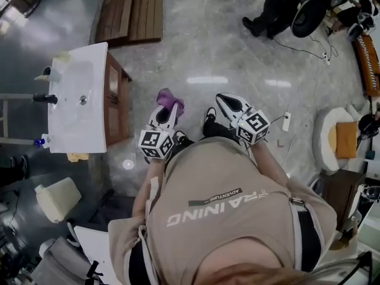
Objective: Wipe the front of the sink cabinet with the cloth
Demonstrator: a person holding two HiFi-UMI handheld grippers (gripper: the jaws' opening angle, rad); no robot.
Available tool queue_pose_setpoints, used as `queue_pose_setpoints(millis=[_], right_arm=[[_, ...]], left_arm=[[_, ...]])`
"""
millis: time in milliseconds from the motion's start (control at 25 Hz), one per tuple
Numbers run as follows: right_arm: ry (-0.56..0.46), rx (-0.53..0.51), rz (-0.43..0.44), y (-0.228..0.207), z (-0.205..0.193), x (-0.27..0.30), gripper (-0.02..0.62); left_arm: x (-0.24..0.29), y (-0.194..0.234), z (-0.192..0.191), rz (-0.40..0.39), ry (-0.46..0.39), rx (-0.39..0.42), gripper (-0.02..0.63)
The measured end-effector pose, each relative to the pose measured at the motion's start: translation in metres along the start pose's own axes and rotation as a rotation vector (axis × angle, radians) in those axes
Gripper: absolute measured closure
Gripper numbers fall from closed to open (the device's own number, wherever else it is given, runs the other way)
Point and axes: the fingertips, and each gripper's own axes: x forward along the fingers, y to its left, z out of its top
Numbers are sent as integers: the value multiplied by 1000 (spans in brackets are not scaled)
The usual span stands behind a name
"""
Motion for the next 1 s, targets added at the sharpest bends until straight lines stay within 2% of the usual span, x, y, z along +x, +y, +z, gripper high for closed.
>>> queue_pose_setpoints(millis=[400,600,880,1000], right_arm=[[82,-85,162,22,-3,89,584],[78,-38,258,21,0,141,584],[119,-28,337,-31,2,209,584],[170,-52,423,-48,5,253,584]], left_arm=[[-39,69,10,176,-65,-52,569],[-48,116,21,281,-78,-75,569],[-9,157,39,397,-52,-92,569],[11,177,57,474,-52,-95,569]])
